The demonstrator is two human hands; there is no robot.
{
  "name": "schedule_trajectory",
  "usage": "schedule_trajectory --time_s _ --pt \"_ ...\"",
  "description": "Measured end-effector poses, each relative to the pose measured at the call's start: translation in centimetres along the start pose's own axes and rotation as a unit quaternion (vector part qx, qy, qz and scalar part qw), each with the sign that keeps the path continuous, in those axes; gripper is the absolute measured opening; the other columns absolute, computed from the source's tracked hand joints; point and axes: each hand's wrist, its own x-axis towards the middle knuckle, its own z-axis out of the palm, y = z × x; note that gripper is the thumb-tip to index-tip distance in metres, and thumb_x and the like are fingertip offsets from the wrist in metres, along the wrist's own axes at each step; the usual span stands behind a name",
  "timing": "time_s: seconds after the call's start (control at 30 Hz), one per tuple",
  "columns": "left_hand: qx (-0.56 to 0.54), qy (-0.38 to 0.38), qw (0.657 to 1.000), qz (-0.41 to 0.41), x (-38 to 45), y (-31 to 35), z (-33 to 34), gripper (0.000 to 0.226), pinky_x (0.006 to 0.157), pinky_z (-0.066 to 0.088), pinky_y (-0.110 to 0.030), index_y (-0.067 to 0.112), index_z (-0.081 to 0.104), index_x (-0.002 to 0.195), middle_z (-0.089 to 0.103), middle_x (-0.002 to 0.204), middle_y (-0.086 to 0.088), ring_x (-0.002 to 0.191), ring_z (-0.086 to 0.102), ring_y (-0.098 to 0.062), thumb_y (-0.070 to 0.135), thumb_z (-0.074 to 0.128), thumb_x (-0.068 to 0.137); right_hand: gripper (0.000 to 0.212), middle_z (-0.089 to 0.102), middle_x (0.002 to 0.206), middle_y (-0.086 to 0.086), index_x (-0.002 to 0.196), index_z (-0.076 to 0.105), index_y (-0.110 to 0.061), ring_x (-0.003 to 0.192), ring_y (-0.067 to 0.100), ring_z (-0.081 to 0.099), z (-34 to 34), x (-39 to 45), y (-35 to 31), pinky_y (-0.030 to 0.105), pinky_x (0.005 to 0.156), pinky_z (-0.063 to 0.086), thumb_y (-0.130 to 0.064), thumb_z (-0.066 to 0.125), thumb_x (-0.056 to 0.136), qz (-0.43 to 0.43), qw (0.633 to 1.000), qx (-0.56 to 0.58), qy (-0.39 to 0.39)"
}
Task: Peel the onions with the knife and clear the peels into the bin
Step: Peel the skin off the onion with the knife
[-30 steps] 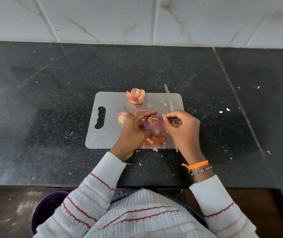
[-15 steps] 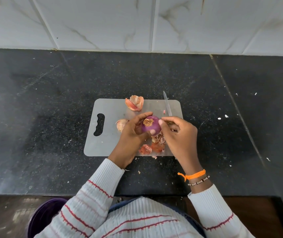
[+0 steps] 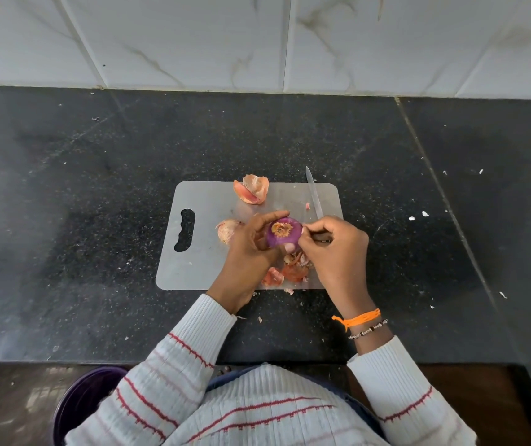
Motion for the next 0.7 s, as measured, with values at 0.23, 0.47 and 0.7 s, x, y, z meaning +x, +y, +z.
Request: schedule_trajectory --time_s 0.23,0.47,0.7 --pt "-0.004 -0.004 1.000 0.001 -0.2 0.1 0.2 0.047 0.089 0.054 -0.040 0.020 0.058 0.118 0.060 0.121 -0.011 0.110 0.061 -0.025 -0.003 0.068 0.078 0.008 0.065 0.076 0.002 0.078 0.065 -0.008 0.066 0.009 0.060 0.0 0.2 0.7 0.020 0.061 0.052 -0.004 0.071 0.075 0.044 0.998 -0.031 -0.015" --pt "-0.217 -0.004 0.975 -0.049 -0.2 1.4 0.0 0.028 0.080 0.058 -0.030 0.016 0.048 0.124 0.057 0.120 -0.015 0.095 0.068 -0.028 0.019 0.033 0.101 0.006 0.065 0.083 0.003 0.084 0.066 -0.008 0.072 0.012 0.062 -0.9 0.0 2.0 0.022 0.065 0.052 -0.008 0.070 0.080 0.068 0.997 -0.045 -0.019" --pt "-0.249 0.001 0.960 -0.127 0.0 1.6 0.4 0.048 0.068 0.059 -0.026 0.003 0.052 0.109 0.069 0.096 -0.025 0.080 0.072 -0.026 0.042 0.026 0.099 0.018 0.067 0.100 0.000 0.105 0.068 -0.008 0.093 0.006 0.063 -0.6 -0.1 0.1 0.019 0.080 0.052 -0.014 0.059 0.091 -0.024 0.999 0.030 -0.010"
